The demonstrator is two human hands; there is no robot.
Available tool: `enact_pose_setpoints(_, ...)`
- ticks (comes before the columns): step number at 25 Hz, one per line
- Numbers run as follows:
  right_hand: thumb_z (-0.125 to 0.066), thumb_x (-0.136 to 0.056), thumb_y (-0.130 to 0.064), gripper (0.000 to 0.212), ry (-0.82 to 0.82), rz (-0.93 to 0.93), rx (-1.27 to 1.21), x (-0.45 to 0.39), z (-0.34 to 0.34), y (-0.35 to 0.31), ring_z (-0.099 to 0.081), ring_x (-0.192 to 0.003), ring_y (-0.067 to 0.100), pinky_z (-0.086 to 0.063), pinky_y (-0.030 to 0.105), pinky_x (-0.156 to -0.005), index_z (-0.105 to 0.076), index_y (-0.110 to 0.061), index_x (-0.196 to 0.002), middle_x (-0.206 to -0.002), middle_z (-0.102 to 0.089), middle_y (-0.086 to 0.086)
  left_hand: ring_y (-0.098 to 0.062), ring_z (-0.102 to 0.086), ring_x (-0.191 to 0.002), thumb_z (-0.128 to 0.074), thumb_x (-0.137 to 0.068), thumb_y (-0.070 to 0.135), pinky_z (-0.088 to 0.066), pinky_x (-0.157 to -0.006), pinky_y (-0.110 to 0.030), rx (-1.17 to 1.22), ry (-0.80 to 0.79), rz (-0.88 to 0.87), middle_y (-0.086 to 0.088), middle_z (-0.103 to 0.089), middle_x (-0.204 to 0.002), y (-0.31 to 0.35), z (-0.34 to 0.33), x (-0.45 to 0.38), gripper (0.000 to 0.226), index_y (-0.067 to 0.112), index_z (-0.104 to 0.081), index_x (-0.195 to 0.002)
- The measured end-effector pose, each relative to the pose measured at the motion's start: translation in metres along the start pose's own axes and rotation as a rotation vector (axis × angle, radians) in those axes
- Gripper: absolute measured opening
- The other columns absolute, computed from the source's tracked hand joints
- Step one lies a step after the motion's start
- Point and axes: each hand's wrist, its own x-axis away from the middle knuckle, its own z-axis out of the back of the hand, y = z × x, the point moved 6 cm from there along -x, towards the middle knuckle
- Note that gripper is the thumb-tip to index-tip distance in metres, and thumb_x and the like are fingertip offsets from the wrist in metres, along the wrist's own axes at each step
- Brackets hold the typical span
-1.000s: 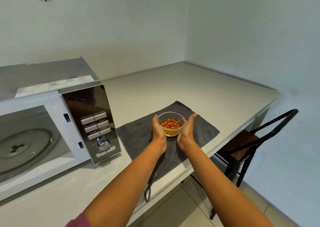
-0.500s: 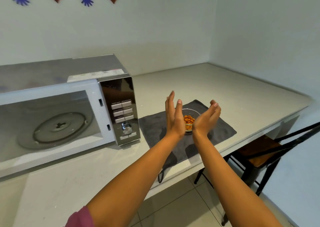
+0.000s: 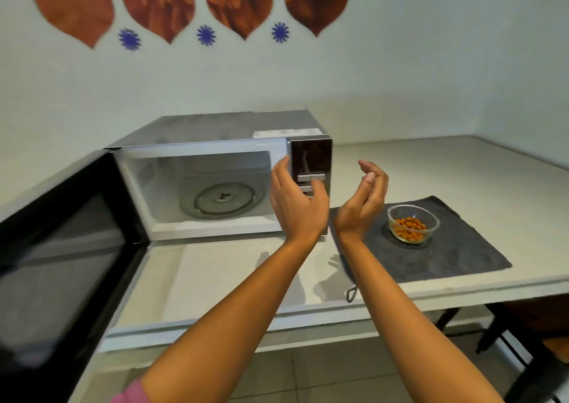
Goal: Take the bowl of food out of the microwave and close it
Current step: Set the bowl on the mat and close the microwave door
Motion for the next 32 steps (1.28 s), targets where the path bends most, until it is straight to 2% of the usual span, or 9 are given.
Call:
enact_pose_setpoints(4,-0.034,-0.104,-0.015,0.032,-0.093,-0.056,-0.110,0.037,-0.037,-0.023,-0.059,-0.103,-0.006,-0.045,0.012,-0.090,-0.064,-0.003,-0.110,-0.108,-0.064,0.002,-0.025,-0.026,-0.144,-0.060,-0.083,0.027,-0.015,-0.121,-0.040,-0.264,0.082,-0.059,-0.005,-0.038,-0.152,0.011,0.066,-0.020,0.068,0.016,-0.034,-0.144)
enact_pose_setpoints(7,-0.035,-0.105,-0.011,0.029,-0.177,-0.100,-0.192,0.064,-0.062,-0.041,-0.059,-0.104,-0.005,-0.045,0.013,-0.091,-0.063,-0.007,-0.110,-0.107,-0.064,-0.007,-0.035,0.000,-0.150,-0.054,-0.083,0.039,0.007,-0.121,-0.045,-0.829,0.040,-0.195,-0.014,-0.021,-0.161,0.020,0.111,-0.041,0.078,0.007,-0.029,-0.149)
enact_pose_setpoints(10,-0.034,-0.105,-0.008,0.029,-0.260,-0.110,-0.273,0.086,-0.081,-0.061,-0.059,-0.106,-0.001,-0.046,0.019,-0.095,-0.062,-0.015,-0.110,-0.109,-0.064,-0.010,-0.045,0.011,-0.146,-0.043,-0.085,0.053,0.012,-0.117,-0.056,-1.374,0.003,-0.037,-0.022,-0.006,-0.162,0.017,0.170,-0.060,0.087,0.004,-0.020,-0.153)
enact_pose_setpoints(13,-0.034,-0.105,-0.011,0.029,-0.377,-0.126,-0.314,0.102,-0.096,-0.078,-0.059,-0.108,0.002,-0.045,0.018,-0.096,-0.062,-0.013,-0.112,-0.111,-0.065,-0.001,-0.051,0.008,-0.144,-0.039,-0.085,0.059,0.012,-0.110,-0.069,-1.574,-0.029,0.214,-0.024,-0.004,-0.161,0.017,0.228,-0.075,0.091,0.006,-0.014,-0.154)
enact_pose_setpoints(17,-0.036,-0.104,-0.014,0.028,-0.554,-0.097,-0.345,0.124,-0.109,-0.101,-0.060,-0.109,0.008,-0.045,0.019,-0.096,-0.063,-0.015,-0.112,-0.113,-0.065,0.001,-0.053,-0.011,-0.142,-0.045,-0.084,0.053,0.005,-0.100,-0.083,-1.561,-0.110,0.548,-0.026,-0.018,-0.156,0.020,0.279,-0.080,0.084,0.010,-0.021,-0.152)
enact_pose_setpoints(21,-0.038,-0.104,-0.017,0.029,-0.713,-0.085,-0.378,0.141,-0.117,-0.115,-0.060,-0.111,0.010,-0.044,0.017,-0.095,-0.065,-0.014,-0.113,-0.115,-0.064,0.002,-0.051,-0.014,-0.141,-0.046,-0.085,0.048,-0.008,-0.100,-0.084,-1.512,-0.273,0.662,-0.024,-0.019,-0.156,0.017,0.286,-0.077,0.080,0.016,-0.018,-0.153)
enact_pose_setpoints(25,-0.039,-0.104,-0.020,0.030,-0.788,-0.095,-0.399,0.153,-0.123,-0.128,-0.061,-0.110,0.012,-0.043,0.014,-0.094,-0.067,-0.011,-0.111,-0.113,-0.065,0.002,-0.037,-0.029,-0.141,-0.053,-0.079,0.067,-0.028,-0.112,-0.056,-1.319,-0.415,0.643,-0.012,-0.031,-0.156,0.027,0.294,-0.089,0.087,0.020,-0.032,-0.150)
enact_pose_setpoints(29,-0.040,-0.104,-0.020,0.029,-0.842,-0.099,-0.426,0.157,-0.129,-0.147,-0.061,-0.111,0.016,-0.045,0.018,-0.094,-0.068,-0.012,-0.110,-0.112,-0.065,0.001,-0.036,-0.046,-0.129,-0.049,-0.086,0.066,-0.041,-0.091,-0.041,-1.227,-0.596,0.591,-0.014,-0.039,-0.150,0.042,0.283,-0.097,0.081,0.019,-0.033,-0.150)
enact_pose_setpoints(32,-0.040,-0.105,-0.020,0.030,-0.858,-0.092,-0.450,0.150,-0.126,-0.159,-0.063,-0.109,0.014,-0.046,0.019,-0.095,-0.069,-0.013,-0.108,-0.110,-0.067,0.001,-0.027,-0.042,-0.107,-0.043,-0.094,0.056,-0.032,-0.084,-0.036,-1.128,-0.654,0.478,-0.006,-0.041,-0.122,0.043,0.260,-0.099,0.053,0.023,-0.044,-0.135)
